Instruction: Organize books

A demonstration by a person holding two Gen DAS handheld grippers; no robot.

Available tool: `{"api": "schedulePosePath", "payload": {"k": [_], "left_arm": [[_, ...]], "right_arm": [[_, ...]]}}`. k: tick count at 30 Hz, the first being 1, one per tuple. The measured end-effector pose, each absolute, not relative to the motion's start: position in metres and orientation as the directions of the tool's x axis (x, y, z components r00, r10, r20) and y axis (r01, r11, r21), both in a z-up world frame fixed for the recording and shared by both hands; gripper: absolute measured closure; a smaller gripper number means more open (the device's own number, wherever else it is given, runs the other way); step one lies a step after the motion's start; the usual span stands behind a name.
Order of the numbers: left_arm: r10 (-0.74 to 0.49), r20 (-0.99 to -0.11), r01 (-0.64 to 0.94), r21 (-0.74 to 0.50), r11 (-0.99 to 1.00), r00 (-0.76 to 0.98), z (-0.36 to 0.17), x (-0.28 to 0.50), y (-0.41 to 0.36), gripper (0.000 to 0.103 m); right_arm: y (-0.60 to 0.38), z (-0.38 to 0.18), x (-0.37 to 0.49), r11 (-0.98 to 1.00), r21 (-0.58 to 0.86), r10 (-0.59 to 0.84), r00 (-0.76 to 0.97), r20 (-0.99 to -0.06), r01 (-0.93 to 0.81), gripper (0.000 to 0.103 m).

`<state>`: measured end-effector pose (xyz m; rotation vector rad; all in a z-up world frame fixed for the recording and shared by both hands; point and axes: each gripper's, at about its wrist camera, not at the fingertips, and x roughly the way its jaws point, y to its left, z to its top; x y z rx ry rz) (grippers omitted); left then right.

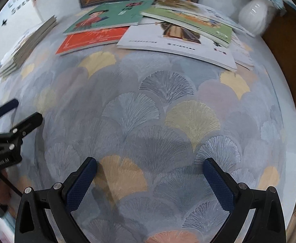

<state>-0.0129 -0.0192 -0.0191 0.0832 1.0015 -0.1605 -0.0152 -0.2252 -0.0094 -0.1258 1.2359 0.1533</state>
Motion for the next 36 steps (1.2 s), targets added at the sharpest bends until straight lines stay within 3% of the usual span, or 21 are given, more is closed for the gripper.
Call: {"api": "schedulePosePath", "payload": {"k": [3, 6, 10, 15, 21, 26, 28, 30, 36], "left_arm": [[-0.05, -0.872, 0.147, 0.025, 0.989, 0.487, -0.012, -0.007, -0.024, 0.003], [-0.041, -0.835, 0.169, 0.063, 0.984, 0.549, 0.014, 0.0, -0.039, 0.003], [-0.106, -0.805, 0.216, 0.028, 0.976, 0.584, 0.047, 0.033, -0.057, 0.001], [-0.221, -0.777, 0.261, -0.076, 0.962, 0.589, 0.075, 0.101, -0.08, 0.002], [-0.322, -0.763, 0.3, -0.175, 0.938, 0.56, 0.075, 0.181, -0.118, 0.003], [-0.32, -0.806, 0.295, -0.19, 0.936, 0.497, 0.049, 0.24, -0.141, 0.017], [-0.315, -0.822, 0.282, -0.197, 0.939, 0.474, 0.04, 0.257, -0.146, 0.029], [-0.319, -0.832, 0.277, -0.208, 0.938, 0.455, 0.032, 0.271, -0.15, 0.032], [-0.31, -0.844, 0.261, -0.211, 0.942, 0.438, 0.014, 0.299, -0.162, 0.032]], "right_arm": [[-0.23, -0.009, -0.015, 0.97, 0.008, 0.077, 0.277, -0.958, -0.243, 0.0], [-0.247, 0.0, -0.013, 0.974, 0.104, 0.156, 0.267, -0.951, -0.2, 0.002], [-0.293, 0.031, 0.012, 0.967, 0.248, 0.254, 0.364, -0.896, -0.064, 0.002], [-0.352, 0.058, 0.067, 0.933, 0.339, 0.241, 0.498, -0.833, 0.116, 0.003], [-0.403, 0.062, 0.152, 0.892, 0.356, 0.16, 0.542, -0.825, 0.279, 0.013], [-0.429, 0.045, 0.198, 0.87, 0.347, 0.125, 0.524, -0.843, 0.35, 0.03], [-0.436, 0.042, 0.217, 0.878, 0.321, 0.098, 0.523, -0.847, 0.355, 0.036], [-0.445, 0.037, 0.237, 0.883, 0.299, 0.075, 0.521, -0.85, 0.361, 0.045], [-0.452, 0.023, 0.284, 0.905, 0.261, 0.07, 0.487, -0.87, 0.336, 0.048]]}}
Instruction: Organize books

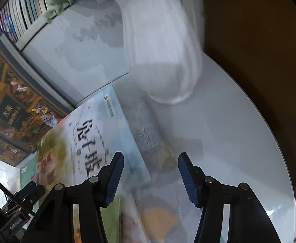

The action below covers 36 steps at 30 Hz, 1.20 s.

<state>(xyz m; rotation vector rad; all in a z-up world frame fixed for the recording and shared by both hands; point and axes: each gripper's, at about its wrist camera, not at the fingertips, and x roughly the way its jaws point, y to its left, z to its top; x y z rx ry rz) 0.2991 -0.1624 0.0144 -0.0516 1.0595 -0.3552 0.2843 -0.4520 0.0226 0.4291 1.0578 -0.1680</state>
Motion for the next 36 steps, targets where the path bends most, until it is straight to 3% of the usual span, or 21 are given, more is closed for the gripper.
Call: {"api": "schedulePosePath", "payload": {"k": [4, 9, 13, 20, 26, 31, 34, 36], "left_arm": [[-0.279, -0.859, 0.328, -0.14, 0.934, 0.429, 0.014, 0.304, -0.182, 0.032], [-0.266, -0.86, 0.328, -0.123, 0.937, 0.436, 0.014, 0.3, -0.185, 0.032], [-0.339, -0.849, 0.308, -0.223, 0.925, 0.406, 0.013, 0.302, -0.169, 0.031], [-0.395, -0.829, 0.331, -0.273, 0.903, 0.395, 0.024, 0.276, -0.151, 0.032], [-0.399, -0.838, 0.387, -0.25, 0.887, 0.373, 0.025, 0.184, -0.121, 0.032], [-0.543, -0.826, 0.407, -0.448, 0.796, 0.153, 0.008, 0.073, -0.091, 0.032], [-0.614, -0.789, 0.431, -0.553, 0.713, 0.003, 0.006, 0.013, -0.099, 0.032], [-0.621, -0.783, 0.449, -0.55, 0.705, 0.017, 0.015, -0.01, -0.102, 0.032]], "right_arm": [[-0.433, 0.023, 0.301, 0.938, 0.261, 0.131, 0.464, -0.876, 0.228, 0.05], [-0.413, 0.035, 0.295, 0.973, 0.179, 0.092, 0.465, -0.881, 0.146, 0.049], [-0.407, 0.037, 0.289, 0.975, 0.203, 0.141, 0.451, -0.881, 0.092, 0.049], [-0.387, 0.048, 0.259, 0.985, 0.168, 0.134, 0.447, -0.885, 0.038, 0.048], [-0.367, 0.04, 0.21, 0.979, 0.193, 0.205, 0.398, -0.894, -0.07, 0.047], [-0.351, 0.027, 0.156, 0.939, 0.219, 0.298, 0.309, -0.903, -0.266, 0.044], [-0.364, 0.018, 0.128, 0.936, 0.271, 0.329, 0.289, -0.899, -0.223, 0.044], [-0.382, 0.012, 0.108, 0.925, 0.359, 0.379, 0.269, -0.885, -0.123, 0.044]]}}
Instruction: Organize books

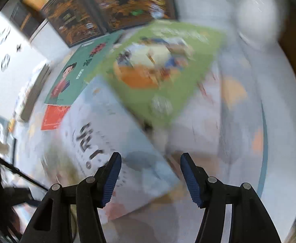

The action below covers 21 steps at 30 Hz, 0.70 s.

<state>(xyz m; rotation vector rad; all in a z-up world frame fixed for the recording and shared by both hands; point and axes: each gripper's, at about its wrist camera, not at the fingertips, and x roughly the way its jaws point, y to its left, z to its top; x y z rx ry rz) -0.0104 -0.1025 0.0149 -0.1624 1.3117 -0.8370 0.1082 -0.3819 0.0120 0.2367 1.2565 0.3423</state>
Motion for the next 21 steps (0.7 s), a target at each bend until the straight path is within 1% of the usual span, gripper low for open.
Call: {"api": "schedulePosePath", "payload": {"k": [2, 4, 6, 7, 8, 9, 11, 12, 13, 14, 16, 18, 21], "left_arm": [[-0.613, -0.785, 0.429, -0.526, 0.734, 0.085, 0.024, -0.01, -0.099, 0.032], [-0.6, -0.782, 0.393, -0.505, 0.768, 0.169, 0.035, 0.001, -0.087, 0.032], [-0.531, -0.807, 0.346, -0.436, 0.831, 0.26, 0.039, 0.023, -0.076, 0.032], [-0.487, -0.822, 0.331, -0.39, 0.859, 0.295, 0.039, 0.033, -0.071, 0.034], [-0.434, -0.844, 0.305, -0.342, 0.889, 0.315, 0.036, 0.042, -0.069, 0.037], [-0.398, -0.86, 0.286, -0.313, 0.906, 0.319, 0.031, 0.05, -0.067, 0.043], [-0.361, -0.881, 0.264, -0.285, 0.921, 0.307, 0.017, 0.06, -0.067, 0.051], [-0.345, -0.892, 0.261, -0.272, 0.926, 0.293, 0.01, 0.062, -0.069, 0.067], [-0.337, -0.898, 0.262, -0.266, 0.928, 0.281, 0.007, 0.059, -0.069, 0.075], [-0.337, -0.901, 0.263, -0.267, 0.927, 0.273, 0.003, 0.06, -0.075, 0.074], [-0.337, -0.896, 0.265, -0.263, 0.928, 0.291, 0.006, 0.053, -0.078, 0.075], [-0.398, -0.88, 0.27, -0.33, 0.905, 0.26, 0.004, 0.042, -0.08, 0.075], [-0.44, -0.86, 0.28, -0.369, 0.886, 0.257, 0.004, 0.02, -0.072, 0.075]], "right_arm": [[-0.395, 0.008, 0.082, 0.889, 0.458, 0.444, 0.284, -0.85, -0.022, 0.044], [-0.402, 0.007, 0.048, 0.853, 0.519, 0.488, 0.281, -0.826, 0.045, 0.044], [-0.389, 0.0, 0.02, 0.835, 0.545, 0.51, 0.268, -0.817, 0.071, 0.044], [-0.382, 0.001, 0.006, 0.84, 0.538, 0.505, 0.266, -0.821, 0.065, 0.044], [-0.372, 0.001, -0.004, 0.853, 0.519, 0.488, 0.268, -0.831, 0.059, 0.044], [-0.362, 0.003, -0.017, 0.866, 0.497, 0.465, 0.279, -0.84, 0.053, 0.045], [-0.35, 0.006, -0.031, 0.877, 0.479, 0.448, 0.292, -0.845, 0.04, 0.047], [-0.342, 0.006, -0.036, 0.88, 0.474, 0.445, 0.29, -0.847, 0.034, 0.048], [-0.336, 0.006, -0.037, 0.886, 0.462, 0.437, 0.288, -0.852, 0.022, 0.048], [-0.329, 0.007, -0.038, 0.89, 0.456, 0.437, 0.289, -0.852, -0.002, 0.048], [-0.322, 0.005, -0.038, 0.882, 0.471, 0.459, 0.274, -0.845, -0.025, 0.059], [-0.321, 0.0, -0.04, 0.887, 0.461, 0.447, 0.273, -0.852, -0.012, 0.06], [-0.329, -0.001, -0.046, 0.882, 0.47, 0.451, 0.294, -0.843, -0.005, 0.061]]}}
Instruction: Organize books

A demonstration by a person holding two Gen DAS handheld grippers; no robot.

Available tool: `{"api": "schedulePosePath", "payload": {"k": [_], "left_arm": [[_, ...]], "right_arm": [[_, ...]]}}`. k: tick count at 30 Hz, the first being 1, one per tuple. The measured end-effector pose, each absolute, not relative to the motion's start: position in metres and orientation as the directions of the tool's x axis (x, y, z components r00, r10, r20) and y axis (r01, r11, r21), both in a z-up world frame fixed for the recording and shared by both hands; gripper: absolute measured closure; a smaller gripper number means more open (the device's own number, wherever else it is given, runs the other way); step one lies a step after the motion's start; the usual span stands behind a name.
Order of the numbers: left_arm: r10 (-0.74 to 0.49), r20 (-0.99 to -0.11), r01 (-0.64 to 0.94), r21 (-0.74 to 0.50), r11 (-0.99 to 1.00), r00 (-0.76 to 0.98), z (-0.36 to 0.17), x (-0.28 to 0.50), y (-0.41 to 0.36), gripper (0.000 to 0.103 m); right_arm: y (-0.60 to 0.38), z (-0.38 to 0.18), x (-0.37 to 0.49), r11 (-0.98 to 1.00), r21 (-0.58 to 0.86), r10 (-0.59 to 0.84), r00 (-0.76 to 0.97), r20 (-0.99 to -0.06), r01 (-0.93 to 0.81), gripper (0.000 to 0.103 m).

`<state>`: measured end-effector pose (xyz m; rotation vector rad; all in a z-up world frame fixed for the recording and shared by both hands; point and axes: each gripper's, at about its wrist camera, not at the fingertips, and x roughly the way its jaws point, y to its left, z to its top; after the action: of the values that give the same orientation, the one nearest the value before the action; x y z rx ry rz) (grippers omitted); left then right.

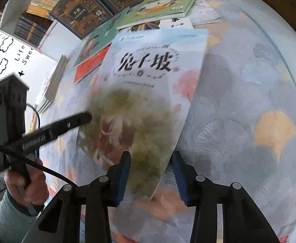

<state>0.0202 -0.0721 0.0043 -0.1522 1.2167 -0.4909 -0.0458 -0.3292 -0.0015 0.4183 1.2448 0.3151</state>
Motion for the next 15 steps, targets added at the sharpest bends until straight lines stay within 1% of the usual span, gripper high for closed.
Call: {"api": "schedulePosePath", "payload": {"k": [1, 3, 4, 5, 8, 10, 13, 14, 15], "left_arm": [[-0.469, -0.848, 0.272, -0.404, 0.874, 0.248, 0.004, 0.012, -0.069, 0.075], [-0.558, -0.792, 0.221, -0.515, 0.828, 0.248, 0.002, 0.0, -0.05, 0.075], [-0.589, -0.768, 0.196, -0.556, 0.808, 0.251, 0.003, -0.004, -0.045, 0.075], [-0.62, -0.741, 0.156, -0.602, 0.783, 0.257, 0.001, -0.007, -0.039, 0.075], [-0.654, -0.701, 0.072, -0.665, 0.744, 0.282, -0.008, -0.012, -0.033, 0.076], [-0.68, -0.66, 0.036, -0.709, 0.704, 0.32, -0.004, -0.018, -0.03, 0.076], [-0.768, -0.516, -0.017, -0.834, 0.552, 0.38, 0.01, -0.027, -0.027, 0.076], [-0.783, -0.485, -0.006, -0.851, 0.524, 0.389, 0.016, -0.027, -0.034, 0.076], [-0.778, -0.492, 0.009, -0.843, 0.537, 0.391, 0.021, -0.029, -0.04, 0.076]], "right_arm": [[-0.334, -0.002, -0.048, 0.875, 0.485, 0.462, 0.299, -0.835, 0.003, 0.062], [-0.343, -0.005, -0.05, 0.849, 0.527, 0.496, 0.306, -0.812, 0.023, 0.064], [-0.345, -0.007, -0.051, 0.845, 0.534, 0.502, 0.309, -0.808, 0.025, 0.067], [-0.343, -0.007, -0.048, 0.846, 0.533, 0.502, 0.311, -0.807, 0.018, 0.067], [-0.334, -0.004, -0.048, 0.87, 0.493, 0.471, 0.317, -0.823, -0.011, 0.067], [-0.327, -0.003, -0.047, 0.884, 0.467, 0.451, 0.321, -0.833, -0.031, 0.067], [-0.33, -0.006, -0.045, 0.87, 0.493, 0.472, 0.321, -0.821, -0.019, 0.067], [-0.332, -0.008, -0.044, 0.855, 0.518, 0.492, 0.32, -0.81, -0.002, 0.066], [-0.334, -0.009, -0.043, 0.845, 0.535, 0.505, 0.32, -0.802, 0.008, 0.066]]}}
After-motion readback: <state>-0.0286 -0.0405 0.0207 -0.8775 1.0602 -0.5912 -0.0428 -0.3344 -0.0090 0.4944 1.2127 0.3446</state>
